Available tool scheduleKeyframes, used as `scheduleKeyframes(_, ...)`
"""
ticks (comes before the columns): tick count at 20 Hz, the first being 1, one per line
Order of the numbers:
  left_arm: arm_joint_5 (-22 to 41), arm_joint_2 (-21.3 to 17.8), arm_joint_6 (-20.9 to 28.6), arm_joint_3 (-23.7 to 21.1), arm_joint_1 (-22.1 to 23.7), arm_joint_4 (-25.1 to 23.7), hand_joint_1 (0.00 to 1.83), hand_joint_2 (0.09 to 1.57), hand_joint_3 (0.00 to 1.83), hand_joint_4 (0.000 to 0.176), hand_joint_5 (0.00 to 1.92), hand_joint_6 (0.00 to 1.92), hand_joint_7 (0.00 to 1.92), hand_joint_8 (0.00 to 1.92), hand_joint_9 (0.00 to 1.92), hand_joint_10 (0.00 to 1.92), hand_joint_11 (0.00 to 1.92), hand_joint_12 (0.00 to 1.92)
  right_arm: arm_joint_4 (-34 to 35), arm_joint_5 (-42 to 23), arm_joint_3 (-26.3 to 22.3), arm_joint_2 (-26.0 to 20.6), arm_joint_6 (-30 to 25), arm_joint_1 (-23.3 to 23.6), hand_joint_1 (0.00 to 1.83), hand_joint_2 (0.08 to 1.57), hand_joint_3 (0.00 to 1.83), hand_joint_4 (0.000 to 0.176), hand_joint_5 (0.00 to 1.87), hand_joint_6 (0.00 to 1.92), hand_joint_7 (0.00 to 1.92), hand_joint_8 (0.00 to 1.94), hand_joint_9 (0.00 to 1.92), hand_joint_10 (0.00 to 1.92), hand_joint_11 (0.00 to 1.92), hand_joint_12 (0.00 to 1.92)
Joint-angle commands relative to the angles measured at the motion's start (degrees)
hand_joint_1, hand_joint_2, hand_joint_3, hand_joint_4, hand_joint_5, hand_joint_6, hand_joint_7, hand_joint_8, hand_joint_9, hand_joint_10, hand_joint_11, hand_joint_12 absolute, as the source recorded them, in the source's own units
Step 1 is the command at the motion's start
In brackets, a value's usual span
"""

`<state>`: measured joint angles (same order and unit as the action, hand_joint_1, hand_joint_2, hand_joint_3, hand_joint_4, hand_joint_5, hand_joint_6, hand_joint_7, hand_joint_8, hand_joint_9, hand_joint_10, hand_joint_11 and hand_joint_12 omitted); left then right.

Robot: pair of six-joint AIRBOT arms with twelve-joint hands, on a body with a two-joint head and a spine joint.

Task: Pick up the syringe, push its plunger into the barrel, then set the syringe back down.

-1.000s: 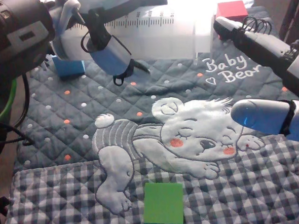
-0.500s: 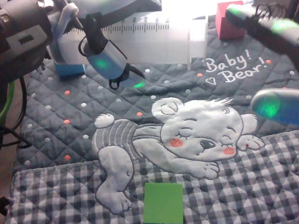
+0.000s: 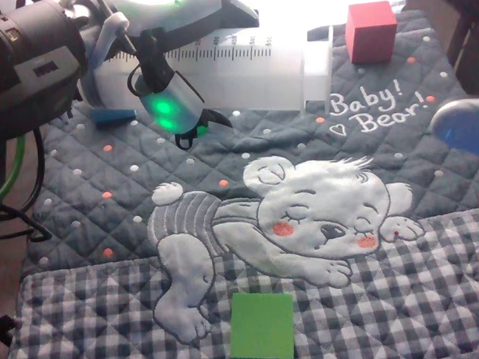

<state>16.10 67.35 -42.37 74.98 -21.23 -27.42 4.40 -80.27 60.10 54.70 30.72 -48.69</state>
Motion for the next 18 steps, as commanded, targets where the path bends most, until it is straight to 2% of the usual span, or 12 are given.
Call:
scheduleKeyframes(1, 6.3, 0.2, 0.3, 0.2, 0.2, 1.0, 1.56, 0.81, 0.76, 0.0, 1.18, 1.92, 1.48, 1.92, 1.55, 1.92, 1.57, 1.92, 0.1, -7.1, -0.2, -0.2, 0.1, 0.8, 0.07, 0.91, 0.0, 0.0, 0.02, 0.0, 0.0, 0.0, 0.0, 0.0, 0.0, 0.0)
scheduleKeyframes(2, 6.3, 0.3, 0.3, 0.2, 0.1, 1.0, 1.56, 0.81, 0.76, 0.0, 1.18, 1.92, 1.48, 1.92, 1.55, 1.92, 1.57, 1.92, 0.1, -7.1, -0.2, -0.2, 0.1, 0.8, 0.07, 0.91, 0.0, 0.0, 0.02, 0.0, 0.0, 0.0, 0.0, 0.0, 0.0, 0.0)
scheduleKeyframes(4, 6.1, 0.7, 0.3, 0.4, -0.2, 1.0, 1.56, 0.87, 0.64, 0.0, 1.18, 1.92, 1.47, 1.92, 1.55, 1.92, 1.58, 1.92, 0.2, -7.4, -0.2, -0.2, 0.1, 0.9, 0.08, 0.93, 0.01, 0.0, 0.01, 0.0, 0.0, 0.0, 0.0, 0.0, 0.0, 0.0)
scheduleKeyframes(8, 5.4, 1.8, 0.3, 1.2, -0.3, 1.0, 1.56, 0.88, 0.56, 0.0, 1.18, 1.92, 1.46, 1.92, 1.53, 1.92, 1.54, 1.92, 0.2, -7.5, -0.2, -0.2, 0.2, 0.9, 0.04, 0.97, 0.02, 0.0, 0.0, 0.0, 0.0, 0.0, 0.0, 0.0, 0.0, 0.0)
scheduleKeyframes(14, 4.4, 2.8, 0.3, 2.0, -1.3, 1.1, 1.6, 0.87, 0.56, 0.0, 1.2, 1.92, 1.47, 1.92, 1.53, 1.92, 1.53, 1.92, 0.3, -7.7, -0.2, -0.1, 0.3, 0.9, 0.07, 0.94, 0.0, 0.0, 0.01, 0.0, 0.0, 0.0, 0.0, 0.0, 0.0, 0.0)
scheduleKeyframes(16, 4.3, 3.2, 0.3, 2.3, -1.8, 1.0, 1.62, 0.85, 0.55, 0.0, 1.2, 1.92, 1.47, 1.92, 1.53, 1.92, 1.54, 1.92, 0.3, -7.8, -0.2, -0.1, 0.3, 0.9, 0.05, 0.97, 0.01, 0.0, 0.0, 0.0, 0.0, 0.0, 0.0, 0.0, 0.0, 0.0)
scheduleKeyframes(18, 4.1, 3.5, 0.3, 2.4, -2.1, 1.0, 1.5, 0.81, 0.68, 0.0, 1.23, 1.92, 1.46, 1.92, 1.52, 1.92, 1.52, 1.92, 0.3, -7.8, -0.2, -0.1, 0.3, 0.9, 0.06, 0.97, 0.01, 0.0, 0.0, 0.0, 0.0, 0.0, 0.0, 0.0, 0.0, 0.0)
